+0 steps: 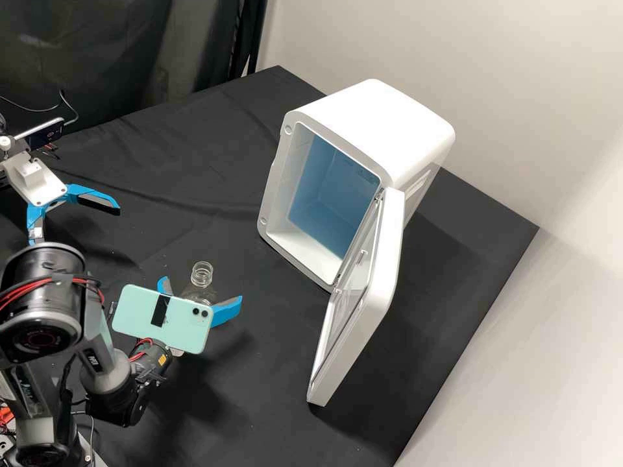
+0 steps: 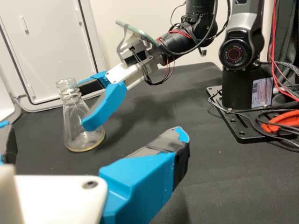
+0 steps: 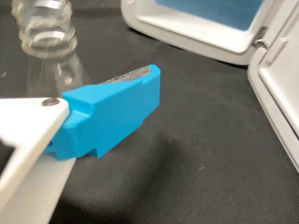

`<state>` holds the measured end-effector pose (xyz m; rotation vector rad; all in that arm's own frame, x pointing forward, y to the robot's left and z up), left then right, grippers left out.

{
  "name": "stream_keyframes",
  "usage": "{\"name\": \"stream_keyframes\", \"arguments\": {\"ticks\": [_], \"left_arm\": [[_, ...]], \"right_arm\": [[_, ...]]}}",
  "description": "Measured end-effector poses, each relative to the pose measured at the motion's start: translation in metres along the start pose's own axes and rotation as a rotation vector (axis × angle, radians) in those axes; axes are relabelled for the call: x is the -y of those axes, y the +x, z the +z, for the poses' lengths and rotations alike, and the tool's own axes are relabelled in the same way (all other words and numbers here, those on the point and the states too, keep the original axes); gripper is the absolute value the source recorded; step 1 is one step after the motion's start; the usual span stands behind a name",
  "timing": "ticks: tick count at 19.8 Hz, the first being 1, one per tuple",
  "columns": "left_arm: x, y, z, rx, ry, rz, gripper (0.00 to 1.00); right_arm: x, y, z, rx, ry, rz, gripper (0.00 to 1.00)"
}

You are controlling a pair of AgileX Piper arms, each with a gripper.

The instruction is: Place the flask in the incubator

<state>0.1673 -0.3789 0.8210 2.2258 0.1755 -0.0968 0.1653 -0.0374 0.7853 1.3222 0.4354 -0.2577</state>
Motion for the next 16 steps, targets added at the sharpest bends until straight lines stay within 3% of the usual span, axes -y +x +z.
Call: {"name": "stream_keyframes", "arguments": {"ticks": [5,7,14,15,16], "left_arm": [[-0.0003,0.000,0.000,0.000,0.001,0.002,1.00],[-0.0003,0.000,0.000,0.000,0.001,0.002,1.00],[-0.0003,0.000,0.000,0.000,0.001,0.002,1.00],[-0.0003,0.000,0.000,0.002,0.002,0.002,1.00],[-0.0003,0.000,0.000,0.002,0.002,0.002,1.00]], "right_arm": [[-0.007,0.009,-0.009,0.024,0.050,0.082,1.00],[-0.006,0.013,-0.012,0.023,0.062,0.088,1.00],[0.007,0.025,-0.015,0.024,0.101,0.029,1.00],[0.018,0.032,-0.014,0.039,0.099,-0.022,1.00],[0.022,0.034,-0.014,0.043,0.098,-0.045,1.00]]}}
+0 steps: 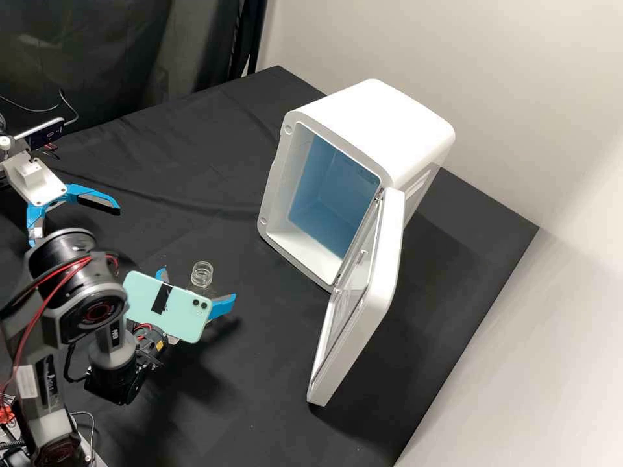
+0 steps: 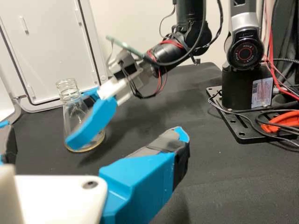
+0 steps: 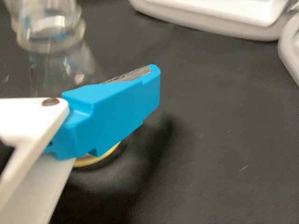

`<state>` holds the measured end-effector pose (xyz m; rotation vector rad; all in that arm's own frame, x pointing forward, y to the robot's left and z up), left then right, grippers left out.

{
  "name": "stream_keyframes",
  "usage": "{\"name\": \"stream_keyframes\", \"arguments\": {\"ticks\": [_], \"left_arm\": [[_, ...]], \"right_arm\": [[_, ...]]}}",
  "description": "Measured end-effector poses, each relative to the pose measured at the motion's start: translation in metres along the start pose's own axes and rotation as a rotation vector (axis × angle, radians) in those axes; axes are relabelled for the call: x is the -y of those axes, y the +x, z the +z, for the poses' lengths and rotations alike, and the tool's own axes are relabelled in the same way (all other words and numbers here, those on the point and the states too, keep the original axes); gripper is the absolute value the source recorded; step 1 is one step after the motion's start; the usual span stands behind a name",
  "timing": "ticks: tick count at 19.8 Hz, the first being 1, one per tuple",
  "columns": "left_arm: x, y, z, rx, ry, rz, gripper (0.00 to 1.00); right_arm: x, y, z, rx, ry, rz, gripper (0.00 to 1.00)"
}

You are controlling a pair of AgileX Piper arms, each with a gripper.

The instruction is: Place the flask in the incubator

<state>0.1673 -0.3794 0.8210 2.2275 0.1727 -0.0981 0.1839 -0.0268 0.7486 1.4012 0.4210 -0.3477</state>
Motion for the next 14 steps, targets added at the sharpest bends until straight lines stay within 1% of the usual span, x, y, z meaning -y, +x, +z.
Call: {"name": "stream_keyframes", "arguments": {"ticks": [3,4,5,8,10,14], "left_arm": [[0.0000,0.000,0.000,0.000,0.000,0.000,1.00],[0.0000,0.000,0.000,0.000,0.000,0.000,1.00],[0.0001,0.000,0.001,0.005,0.001,-0.001,1.00],[0.0001,0.001,0.002,0.009,0.001,-0.001,1.00],[0.0001,0.001,0.002,0.009,0.001,-0.001,1.00],[0.0001,0.001,0.002,0.009,0.001,-0.001,1.00]], "right_arm": [[0.008,0.009,0.004,0.017,-0.007,-0.046,1.00],[0.009,0.013,0.007,0.023,-0.011,-0.048,1.00],[0.009,0.018,0.010,0.035,-0.008,-0.045,1.00],[0.009,0.025,0.015,0.044,-0.001,-0.053,1.00],[0.006,0.028,0.016,0.040,-0.008,-0.042,1.00],[-0.001,0.032,0.019,0.069,-0.001,-0.001,1.00]]}}
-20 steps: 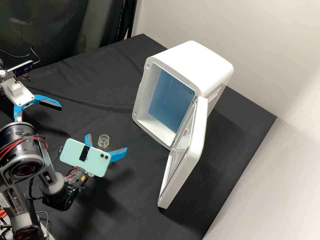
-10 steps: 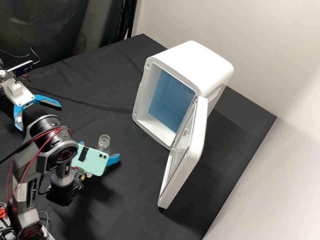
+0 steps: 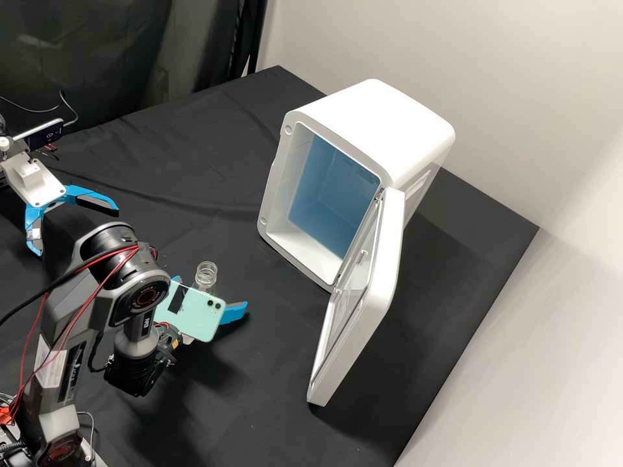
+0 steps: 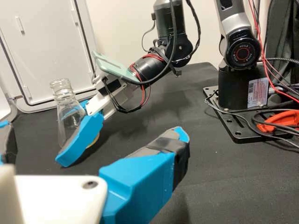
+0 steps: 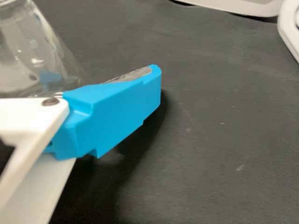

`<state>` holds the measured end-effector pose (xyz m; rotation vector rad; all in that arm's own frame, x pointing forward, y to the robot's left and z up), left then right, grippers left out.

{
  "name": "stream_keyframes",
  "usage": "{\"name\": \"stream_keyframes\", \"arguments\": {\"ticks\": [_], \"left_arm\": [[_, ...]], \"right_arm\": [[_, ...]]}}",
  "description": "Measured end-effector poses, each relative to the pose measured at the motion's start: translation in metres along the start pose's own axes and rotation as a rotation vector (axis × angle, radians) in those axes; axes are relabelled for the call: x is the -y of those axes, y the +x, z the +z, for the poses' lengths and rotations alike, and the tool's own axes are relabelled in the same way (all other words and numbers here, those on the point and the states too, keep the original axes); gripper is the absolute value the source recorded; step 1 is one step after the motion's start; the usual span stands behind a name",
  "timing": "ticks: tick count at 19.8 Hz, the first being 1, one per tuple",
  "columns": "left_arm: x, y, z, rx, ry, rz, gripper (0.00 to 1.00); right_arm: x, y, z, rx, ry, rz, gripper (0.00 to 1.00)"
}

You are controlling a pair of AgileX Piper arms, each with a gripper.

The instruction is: Place the flask in the incubator

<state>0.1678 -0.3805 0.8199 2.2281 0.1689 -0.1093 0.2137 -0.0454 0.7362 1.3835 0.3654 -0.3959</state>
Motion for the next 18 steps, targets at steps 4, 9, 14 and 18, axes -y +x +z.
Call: {"name": "stream_keyframes", "arguments": {"ticks": [4,9,14,18], "left_arm": [[0.0000,0.000,0.000,0.000,0.000,0.000,1.00],[0.0003,0.000,0.000,0.000,-0.001,-0.001,1.00],[0.0003,0.000,0.000,0.000,-0.001,-0.001,1.00],[0.0003,0.000,0.000,0.000,-0.001,-0.001,1.00]], "right_arm": [[-0.007,0.002,-0.001,0.004,-0.009,0.035,1.00],[-0.015,0.000,-0.006,-0.015,-0.025,0.067,1.00],[-0.021,-0.008,-0.018,-0.049,-0.056,0.111,1.00],[-0.020,-0.009,-0.023,-0.064,-0.079,0.113,1.00]]}}
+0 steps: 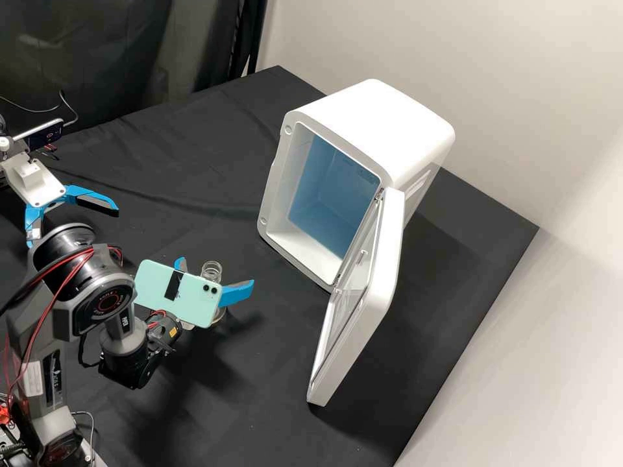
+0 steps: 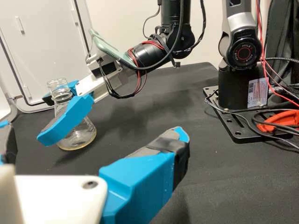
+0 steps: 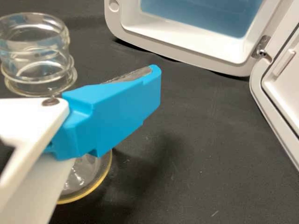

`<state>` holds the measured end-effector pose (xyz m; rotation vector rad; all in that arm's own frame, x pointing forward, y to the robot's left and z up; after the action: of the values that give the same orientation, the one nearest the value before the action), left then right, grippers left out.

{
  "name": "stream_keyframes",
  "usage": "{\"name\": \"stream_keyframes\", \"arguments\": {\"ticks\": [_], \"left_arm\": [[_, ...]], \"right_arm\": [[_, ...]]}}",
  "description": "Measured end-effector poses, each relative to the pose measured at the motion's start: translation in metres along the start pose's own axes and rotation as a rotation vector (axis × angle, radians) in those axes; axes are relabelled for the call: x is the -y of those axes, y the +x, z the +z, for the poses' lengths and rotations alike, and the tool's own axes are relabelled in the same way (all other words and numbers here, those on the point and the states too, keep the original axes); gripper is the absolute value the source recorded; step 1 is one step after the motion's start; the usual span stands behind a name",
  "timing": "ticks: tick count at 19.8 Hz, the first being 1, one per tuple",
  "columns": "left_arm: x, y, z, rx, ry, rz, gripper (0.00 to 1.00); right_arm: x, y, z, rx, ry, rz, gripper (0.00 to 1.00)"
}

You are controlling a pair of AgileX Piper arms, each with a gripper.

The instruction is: Place the flask in the incubator

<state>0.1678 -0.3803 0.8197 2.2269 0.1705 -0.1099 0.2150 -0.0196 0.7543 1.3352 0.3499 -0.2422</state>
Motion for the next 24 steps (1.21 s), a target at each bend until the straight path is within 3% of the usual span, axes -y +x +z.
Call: {"name": "stream_keyframes", "arguments": {"ticks": [24], "left_arm": [[0.0000,0.0000,0.0000,0.000,0.000,0.000,1.00]], "right_arm": [[0.0063,0.0008,0.0002,0.008,0.004,-0.026,1.00]]}}
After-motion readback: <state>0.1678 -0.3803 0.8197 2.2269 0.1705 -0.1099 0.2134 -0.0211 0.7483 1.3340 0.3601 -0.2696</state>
